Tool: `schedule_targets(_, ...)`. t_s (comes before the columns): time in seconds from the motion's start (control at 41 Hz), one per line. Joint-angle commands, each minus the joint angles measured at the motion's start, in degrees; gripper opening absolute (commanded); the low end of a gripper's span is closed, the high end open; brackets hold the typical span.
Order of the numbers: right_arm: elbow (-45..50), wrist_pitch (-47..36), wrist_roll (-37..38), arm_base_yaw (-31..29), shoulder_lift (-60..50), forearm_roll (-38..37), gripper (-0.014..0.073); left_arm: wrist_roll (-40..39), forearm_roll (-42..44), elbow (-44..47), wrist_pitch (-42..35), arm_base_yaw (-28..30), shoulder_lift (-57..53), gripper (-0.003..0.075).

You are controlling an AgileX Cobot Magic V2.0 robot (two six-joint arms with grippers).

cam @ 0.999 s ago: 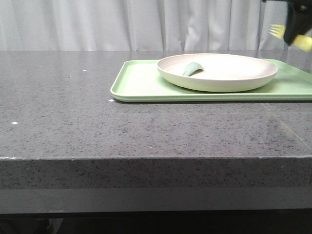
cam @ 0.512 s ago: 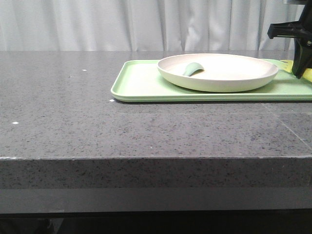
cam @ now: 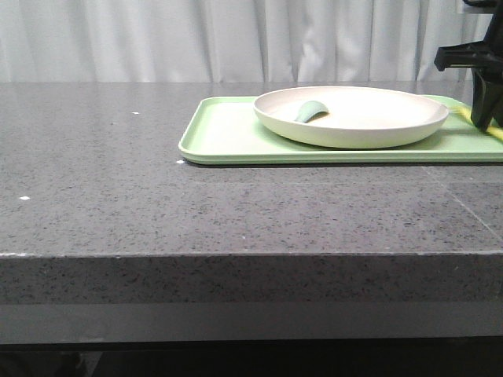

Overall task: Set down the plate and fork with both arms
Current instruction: 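Place the fork on the tray beside the plate, right gripper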

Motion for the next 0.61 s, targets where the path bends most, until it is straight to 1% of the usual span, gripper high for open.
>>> schedule_targets(0.0, -1.65, -1.48, -0.68, -0.05, -4.84, -0.15, 0.0342, -0.64, 0.0, -1.61, -4.87, 0.07, 0.5, -0.0018)
schedule_targets(0.122, -1.65, -1.42, -0.68, -0.05, -8.31, -0.15, 0.0337, -0.64, 0.0, -1.61, -4.87, 0.07, 0.5, -0.0018)
schedule_targets(0.171, -1.65, -1.09, -0.68, 0.16, -9.84, 0.45, 0.0322, -0.64, 0.0, -1.61, -4.87, 0.07, 0.5, -0.0018)
schedule_targets(0.219, -1.65, -0.67, -0.68, 0.55, -11.65, 1.17, 0.0282, -0.64, 0.0, -1.61, -4.87, 0.07, 0.5, -0.0018)
schedule_targets(0.292, -1.51, -0.05, -0.68, 1.72, -14.41, 1.74, 0.0191, -0.64, 0.0, -1.61, -4.87, 0.07, 0.5, -0.0018)
schedule_targets(0.341, -0.89, -0.25, -0.68, 2.85, -16.47, 1.74, 0.0113, -0.64, 0.0, -1.61, -4.87, 0.07, 0.5, -0.0018)
schedule_targets(0.463, 3.9, -4.82, -0.75, 5.77, -22.65, 1.74, -0.0058, -0.64, 0.0, -1.61, -4.87, 0.07, 0.5, -0.0018)
schedule_targets(0.487, 4.69, -6.1, -0.75, 6.27, -23.94, 1.74, -0.0072, -0.64, 0.0, -1.61, -4.87, 0.07, 0.5, -0.0018)
schedule_targets(0.585, 11.55, -11.84, -0.75, 8.12, -30.92, 1.74, -0.0068, -0.64, 0.0, -1.61, -4.87, 0.07, 0.5, -0.0018)
